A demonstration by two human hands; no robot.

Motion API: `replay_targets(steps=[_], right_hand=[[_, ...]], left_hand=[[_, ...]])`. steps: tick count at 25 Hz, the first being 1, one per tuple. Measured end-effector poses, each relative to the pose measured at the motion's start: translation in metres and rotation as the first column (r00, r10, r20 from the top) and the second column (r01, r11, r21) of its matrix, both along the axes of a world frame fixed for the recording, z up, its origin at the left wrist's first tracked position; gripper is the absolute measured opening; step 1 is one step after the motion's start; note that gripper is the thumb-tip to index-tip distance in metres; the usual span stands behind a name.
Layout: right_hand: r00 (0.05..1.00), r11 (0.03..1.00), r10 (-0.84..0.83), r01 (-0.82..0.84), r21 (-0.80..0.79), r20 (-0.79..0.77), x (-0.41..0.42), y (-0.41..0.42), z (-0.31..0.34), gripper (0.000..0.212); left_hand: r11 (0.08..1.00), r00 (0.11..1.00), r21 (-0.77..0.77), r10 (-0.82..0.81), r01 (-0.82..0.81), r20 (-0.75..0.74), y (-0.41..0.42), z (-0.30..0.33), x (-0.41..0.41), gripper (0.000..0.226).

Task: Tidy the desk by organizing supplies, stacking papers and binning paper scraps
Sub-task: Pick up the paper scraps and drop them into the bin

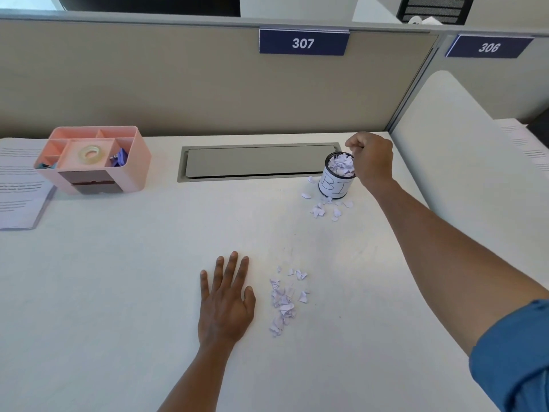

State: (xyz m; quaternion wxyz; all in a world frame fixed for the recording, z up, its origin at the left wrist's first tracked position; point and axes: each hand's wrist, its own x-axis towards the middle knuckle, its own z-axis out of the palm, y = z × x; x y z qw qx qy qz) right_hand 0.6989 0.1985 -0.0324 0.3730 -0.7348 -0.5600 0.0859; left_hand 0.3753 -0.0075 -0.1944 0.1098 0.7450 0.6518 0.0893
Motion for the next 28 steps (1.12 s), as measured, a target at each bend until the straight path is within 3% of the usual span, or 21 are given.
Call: replay_targets(steps=[4, 8, 11, 14, 19, 22, 28], right_hand=[[0.992, 0.991, 0.124, -0.123, 0.059, -0.027, -0.036, -0.047, -0.013, 0.029], [0.935, 0.883, 0.333, -0.355, -0.308, -0.121, -0.083, -0.121, -0.073, 0.038], [0.895, 0.775, 0.445, -0.362, -0.518, 0.041, -0.108, -0.167, -0.108, 0.052], [0.828, 0.750, 0.543, -0.403, -0.525, 0.139, -0.128, -0.202, -0.118, 0.052], [0.791, 0.694, 0.607, -0.484, -0.533, 0.073, -0.146, -0.227, -0.109, 0.029], [0.757, 0.702, 0.625, -0.441, -0.559, 0.189, -0.149, -0.232, -0.105, 0.018], [0.741, 0.708, 0.613, -0.361, -0.607, 0.274, -0.145, -0.228, -0.101, 0.024]], left_hand=[[1.000, 1.000, -0.010, 0.003, -0.003, -0.002, 0.000, 0.001, 0.001, 0.066], [1.000, 1.000, -0.018, -0.001, 0.001, -0.004, 0.001, 0.004, 0.002, 0.066], [1.000, 1.000, -0.015, 0.000, 0.000, 0.018, 0.001, 0.005, 0.001, 0.066], [1.000, 1.000, -0.025, -0.001, 0.001, -0.003, 0.001, 0.003, 0.001, 0.066], [0.999, 1.000, -0.034, -0.001, 0.000, -0.006, 0.001, -0.001, -0.002, 0.065], [1.000, 1.000, -0.017, -0.001, 0.001, 0.014, 0.000, -0.001, -0.001, 0.064], [1.000, 1.000, -0.020, 0.002, -0.001, 0.022, -0.001, 0.000, 0.000, 0.064]])
